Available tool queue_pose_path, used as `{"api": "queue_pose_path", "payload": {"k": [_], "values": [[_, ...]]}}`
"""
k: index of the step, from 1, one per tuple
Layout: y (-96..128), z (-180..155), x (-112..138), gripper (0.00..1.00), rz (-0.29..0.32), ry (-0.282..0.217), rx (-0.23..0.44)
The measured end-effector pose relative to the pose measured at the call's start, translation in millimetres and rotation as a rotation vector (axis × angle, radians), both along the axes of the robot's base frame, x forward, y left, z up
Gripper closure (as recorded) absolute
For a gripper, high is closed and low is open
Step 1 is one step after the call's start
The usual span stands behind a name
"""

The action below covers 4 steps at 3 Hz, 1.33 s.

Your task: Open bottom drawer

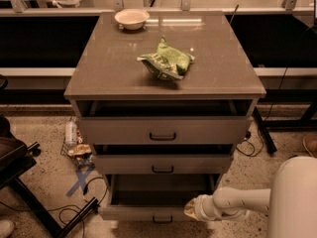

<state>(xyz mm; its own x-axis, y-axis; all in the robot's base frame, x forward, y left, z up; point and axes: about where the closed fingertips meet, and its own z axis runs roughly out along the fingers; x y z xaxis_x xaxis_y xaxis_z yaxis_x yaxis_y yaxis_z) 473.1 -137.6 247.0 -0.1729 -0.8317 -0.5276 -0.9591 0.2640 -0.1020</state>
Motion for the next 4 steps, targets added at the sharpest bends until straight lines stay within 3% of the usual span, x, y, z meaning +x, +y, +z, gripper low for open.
{"api": "queue_pose_path", "payload": {"k": [1,2,3,4], "values": [[1.3,-0.7,-0.7,0.13,0.002,0.002,0.001],[2.0,-3.9,-2.0,0.00,-0.001,0.011,0.002],[0.9,-9.5,-3.4,0.00,-0.011,0.029,0.002],[-0.2,-36.4,-9.4,0.00,0.004,0.077,0.006]]}}
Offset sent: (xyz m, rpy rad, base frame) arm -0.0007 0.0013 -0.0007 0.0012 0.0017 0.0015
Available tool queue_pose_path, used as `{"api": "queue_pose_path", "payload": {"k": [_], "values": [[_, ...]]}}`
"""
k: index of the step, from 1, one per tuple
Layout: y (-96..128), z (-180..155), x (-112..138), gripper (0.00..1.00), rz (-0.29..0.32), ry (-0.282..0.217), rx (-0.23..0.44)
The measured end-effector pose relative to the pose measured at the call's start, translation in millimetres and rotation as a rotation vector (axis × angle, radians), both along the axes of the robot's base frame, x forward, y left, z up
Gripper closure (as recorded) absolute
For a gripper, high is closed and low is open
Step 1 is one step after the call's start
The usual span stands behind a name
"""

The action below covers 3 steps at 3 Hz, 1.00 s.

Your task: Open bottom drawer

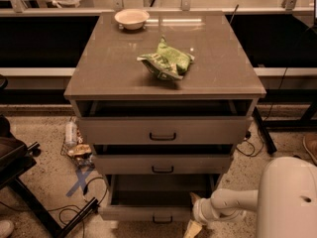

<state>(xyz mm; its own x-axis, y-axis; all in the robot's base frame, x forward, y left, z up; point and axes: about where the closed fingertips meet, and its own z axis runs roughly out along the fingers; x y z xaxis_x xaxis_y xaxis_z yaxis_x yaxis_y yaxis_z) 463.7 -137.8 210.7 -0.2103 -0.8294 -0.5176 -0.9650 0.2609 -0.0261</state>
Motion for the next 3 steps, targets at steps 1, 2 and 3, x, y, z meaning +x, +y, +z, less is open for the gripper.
{"api": "queue_pose_path", "payload": {"k": [1,2,3], "values": [[5.1,-27.6,-3.6,0.15,0.029,0.053,-0.009],[10.6,-44.6,-8.2,0.47,0.059,0.099,-0.032],[10.6,-41.9,-8.2,0.69,0.059,0.099,-0.032]]}}
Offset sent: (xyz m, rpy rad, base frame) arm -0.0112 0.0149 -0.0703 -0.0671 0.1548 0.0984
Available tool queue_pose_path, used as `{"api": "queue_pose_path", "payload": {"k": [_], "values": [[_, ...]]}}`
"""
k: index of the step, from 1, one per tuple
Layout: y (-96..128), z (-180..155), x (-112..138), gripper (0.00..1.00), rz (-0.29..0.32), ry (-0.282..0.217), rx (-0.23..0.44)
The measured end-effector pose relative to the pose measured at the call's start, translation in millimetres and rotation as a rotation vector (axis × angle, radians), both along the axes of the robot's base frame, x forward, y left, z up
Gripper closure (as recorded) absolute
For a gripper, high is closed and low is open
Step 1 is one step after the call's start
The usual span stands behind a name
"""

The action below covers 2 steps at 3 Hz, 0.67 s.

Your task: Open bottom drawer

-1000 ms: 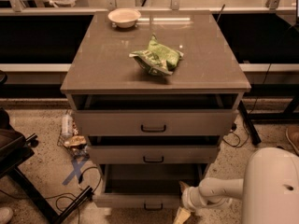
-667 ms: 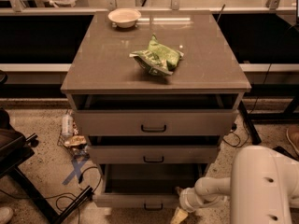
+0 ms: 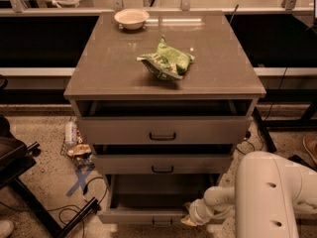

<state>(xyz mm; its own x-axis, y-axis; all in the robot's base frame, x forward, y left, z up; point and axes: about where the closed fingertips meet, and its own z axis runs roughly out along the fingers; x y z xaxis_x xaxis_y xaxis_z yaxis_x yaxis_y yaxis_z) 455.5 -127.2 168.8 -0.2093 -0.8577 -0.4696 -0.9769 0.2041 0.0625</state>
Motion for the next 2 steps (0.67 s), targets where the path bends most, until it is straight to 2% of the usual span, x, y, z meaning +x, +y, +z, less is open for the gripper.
{"api": "queue_pose_path", "payload": {"k": [1,2], "values": [[0.0,0.0,0.0,0.93,0.000,0.000,0.000],[-20.1,7.8,-26.7,1.00,-0.016,0.066,-0.043]]}}
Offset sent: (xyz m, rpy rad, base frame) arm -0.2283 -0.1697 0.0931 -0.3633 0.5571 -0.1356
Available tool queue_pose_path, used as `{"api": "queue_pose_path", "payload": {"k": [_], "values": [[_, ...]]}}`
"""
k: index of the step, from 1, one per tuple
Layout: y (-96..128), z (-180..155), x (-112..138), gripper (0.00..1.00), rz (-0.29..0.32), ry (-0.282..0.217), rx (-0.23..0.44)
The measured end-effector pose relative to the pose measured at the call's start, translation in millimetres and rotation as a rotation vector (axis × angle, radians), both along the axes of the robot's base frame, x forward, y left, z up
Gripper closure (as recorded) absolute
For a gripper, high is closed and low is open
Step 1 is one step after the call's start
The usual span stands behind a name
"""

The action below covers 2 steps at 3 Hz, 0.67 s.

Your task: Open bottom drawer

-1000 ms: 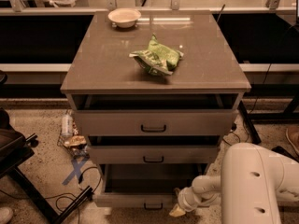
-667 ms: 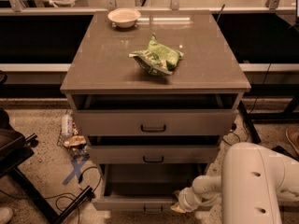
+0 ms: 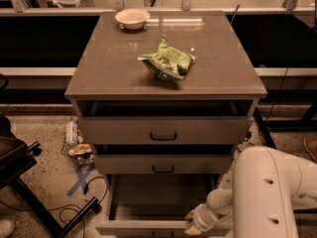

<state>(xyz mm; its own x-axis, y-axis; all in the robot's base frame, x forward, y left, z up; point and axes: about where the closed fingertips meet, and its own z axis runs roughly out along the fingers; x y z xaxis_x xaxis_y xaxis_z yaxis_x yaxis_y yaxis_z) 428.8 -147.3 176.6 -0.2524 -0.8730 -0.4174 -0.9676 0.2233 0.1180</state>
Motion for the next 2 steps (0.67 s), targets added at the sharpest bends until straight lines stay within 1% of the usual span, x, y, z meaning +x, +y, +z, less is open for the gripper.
{"api": "queue_pose_path", "payload": {"k": [2], "values": [[-13.8,8.2,-20.9,1.00,-0.016,0.052,-0.029]]}}
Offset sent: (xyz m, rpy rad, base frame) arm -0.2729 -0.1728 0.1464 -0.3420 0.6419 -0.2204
